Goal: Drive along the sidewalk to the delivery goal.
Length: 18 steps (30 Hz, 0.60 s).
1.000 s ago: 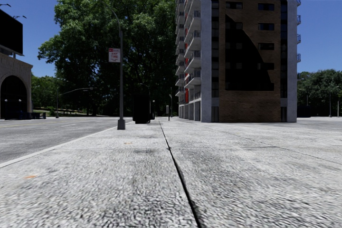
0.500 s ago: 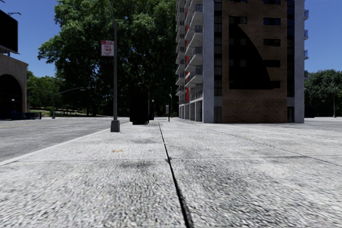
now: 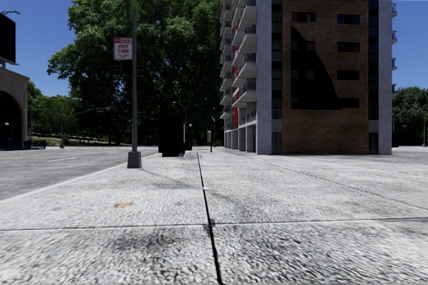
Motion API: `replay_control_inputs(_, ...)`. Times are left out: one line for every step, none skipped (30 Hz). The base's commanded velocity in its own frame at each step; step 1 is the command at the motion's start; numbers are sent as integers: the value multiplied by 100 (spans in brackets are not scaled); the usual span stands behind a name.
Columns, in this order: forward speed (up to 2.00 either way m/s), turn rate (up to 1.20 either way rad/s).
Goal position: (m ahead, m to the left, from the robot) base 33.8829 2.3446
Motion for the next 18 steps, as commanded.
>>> replay_control_inputs(200,0)
replay_control_inputs(200,0)
replay_control_inputs(200,0)
replay_control_inputs(200,0)
replay_control_inputs(200,0)
replay_control_inputs(200,0)
replay_control_inputs(200,0)
replay_control_inputs(200,0)
replay_control_inputs(200,0)
replay_control_inputs(200,0)
replay_control_inputs(200,0)
replay_control_inputs(200,0)
replay_control_inputs(200,0)
replay_control_inputs(200,0)
replay_control_inputs(200,0)
replay_control_inputs(200,0)
replay_control_inputs(200,0)
replay_control_inputs(200,0)
